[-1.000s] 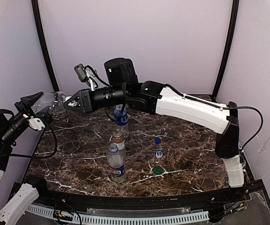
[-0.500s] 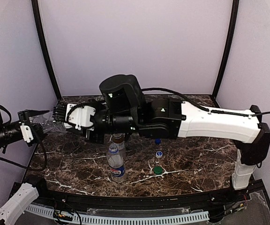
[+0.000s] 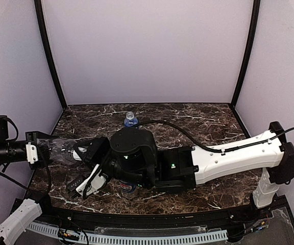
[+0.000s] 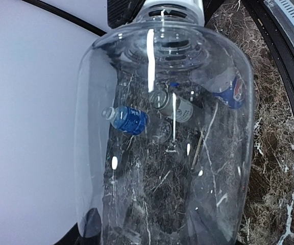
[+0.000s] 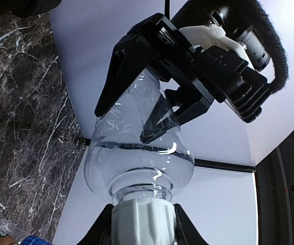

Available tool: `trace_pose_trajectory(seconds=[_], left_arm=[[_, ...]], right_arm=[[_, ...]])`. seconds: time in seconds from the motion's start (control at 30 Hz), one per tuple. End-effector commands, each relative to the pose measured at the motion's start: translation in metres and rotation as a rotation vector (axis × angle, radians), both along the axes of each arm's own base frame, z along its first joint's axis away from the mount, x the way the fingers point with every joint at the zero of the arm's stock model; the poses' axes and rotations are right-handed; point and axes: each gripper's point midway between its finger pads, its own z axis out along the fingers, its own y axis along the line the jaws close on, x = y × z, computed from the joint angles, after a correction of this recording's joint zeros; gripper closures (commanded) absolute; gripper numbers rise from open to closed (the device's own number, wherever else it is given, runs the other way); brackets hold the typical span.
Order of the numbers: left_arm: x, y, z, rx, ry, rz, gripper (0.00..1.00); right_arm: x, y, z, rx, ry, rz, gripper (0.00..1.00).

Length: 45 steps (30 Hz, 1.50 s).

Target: Unscrew the bottle caps

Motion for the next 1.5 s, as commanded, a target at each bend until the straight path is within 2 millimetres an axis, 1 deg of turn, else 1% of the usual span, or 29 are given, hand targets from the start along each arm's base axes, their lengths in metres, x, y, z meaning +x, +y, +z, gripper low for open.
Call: trace_pose_trajectory(seconds=[0.0, 0.03, 0.07, 0.1, 0.13, 0.17, 0.2, 0.27, 0.3, 0.4, 0.43, 0.47, 0.5, 0.53, 0.57, 0.6, 0.63, 0.67, 0.7, 0.77, 0.83, 0.87, 1.03, 1.07, 1.13, 1.2, 1.27, 1.47], left_arm=[[-0.015, -0.015, 0.015, -0.153, 0.118, -0.060, 0.60], [-0.011, -0.015, 0.019, -0.170, 0.110, -0.042, 0.60], [-0.008, -0.014, 0.021, -0.181, 0.105, -0.028, 0.60], [-0.002, -0.013, 0.027, -0.202, 0.090, -0.002, 0.60], [0.001, -0.013, 0.028, -0.210, 0.082, 0.009, 0.60], [0.007, -0.011, 0.031, -0.224, 0.066, 0.032, 0.60], [0.009, -0.011, 0.033, -0.230, 0.053, 0.039, 0.60], [0.019, -0.006, 0.036, -0.236, 0.023, 0.085, 0.60], [0.024, -0.005, 0.040, -0.244, 0.001, 0.098, 0.60], [0.041, 0.005, 0.046, -0.246, -0.075, 0.182, 0.60], [0.046, 0.008, 0.052, -0.256, -0.129, 0.202, 0.60], [0.054, 0.015, 0.063, -0.258, -0.201, 0.245, 0.60], [0.058, 0.019, 0.061, -0.253, -0.231, 0.270, 0.60], [0.065, 0.026, 0.068, -0.239, -0.304, 0.312, 0.60], [0.067, 0.029, 0.066, -0.226, -0.328, 0.329, 0.60], [0.071, 0.035, 0.071, -0.204, -0.385, 0.357, 0.60], [0.073, 0.037, 0.070, -0.192, -0.405, 0.369, 0.60], [0.076, 0.041, 0.075, -0.176, -0.454, 0.390, 0.60], [0.076, 0.043, 0.074, -0.164, -0.477, 0.398, 0.60], [0.078, 0.046, 0.077, -0.126, -0.546, 0.405, 0.60], [0.079, 0.049, 0.078, -0.081, -0.603, 0.411, 0.60], [0.080, 0.049, 0.077, -0.055, -0.630, 0.409, 0.60], [0.085, 0.055, 0.077, 0.008, -0.680, 0.433, 0.60], [0.085, 0.055, 0.077, 0.013, -0.685, 0.435, 0.60], [0.086, 0.056, 0.076, 0.017, -0.686, 0.437, 0.60], [0.086, 0.055, 0.074, 0.019, -0.684, 0.433, 0.60], [0.086, 0.053, 0.073, 0.020, -0.685, 0.422, 0.60], [0.086, 0.051, 0.070, 0.021, -0.684, 0.409, 0.60]], right_arm=[[-0.004, 0.007, 0.048, 0.240, -0.077, -0.017, 0.54], [-0.003, 0.006, 0.051, 0.258, -0.050, -0.027, 0.33], [-0.002, 0.004, 0.055, 0.282, -0.018, -0.032, 0.25], [-0.002, 0.002, 0.060, 0.311, 0.012, -0.035, 0.14], [-0.001, -0.002, 0.066, 0.341, 0.039, -0.036, 0.04], [-0.001, -0.005, 0.071, 0.368, 0.076, -0.036, 0.02], [0.000, -0.008, 0.076, 0.389, 0.120, -0.037, 0.01], [0.000, -0.012, 0.083, 0.430, 0.249, -0.028, 0.01], [-0.001, -0.015, 0.091, 0.451, 0.314, -0.015, 0.01], [-0.003, -0.017, 0.102, 0.473, 0.611, 0.041, 0.01], [-0.002, -0.017, 0.100, 0.456, 0.738, 0.055, 0.01], [-0.001, -0.018, 0.106, 0.466, 0.870, 0.090, 0.01], [0.006, -0.021, 0.114, 0.497, 1.011, 0.106, 0.01], [0.013, -0.023, 0.120, 0.535, 1.193, 0.114, 0.01], [0.021, -0.025, 0.126, 0.561, 1.318, 0.126, 0.01], [0.030, -0.027, 0.129, 0.589, 1.458, 0.128, 0.01], [0.040, -0.029, 0.131, 0.619, 1.598, 0.124, 0.02], [0.055, -0.031, 0.130, 0.647, 1.724, 0.108, 0.05], [0.064, -0.031, 0.127, 0.657, 1.836, 0.098, 0.09], [0.076, -0.028, 0.119, 0.655, 1.982, 0.073, 0.13], [0.081, -0.020, 0.117, 0.646, 2.024, 0.060, 0.15], [0.082, -0.016, 0.112, 0.627, 2.038, 0.033, 0.15], [0.088, 0.004, 0.100, 0.584, 2.059, -0.034, 0.15], [0.089, 0.006, 0.097, 0.583, 2.064, -0.046, 0.14], [0.092, 0.011, 0.090, 0.579, 2.078, -0.063, 0.08], [0.093, 0.015, 0.085, 0.568, 2.093, -0.072, 0.07], [0.095, 0.018, 0.080, 0.555, 2.109, -0.079, 0.10], [0.106, 0.023, 0.070, 0.516, 2.194, -0.082, 0.32]])
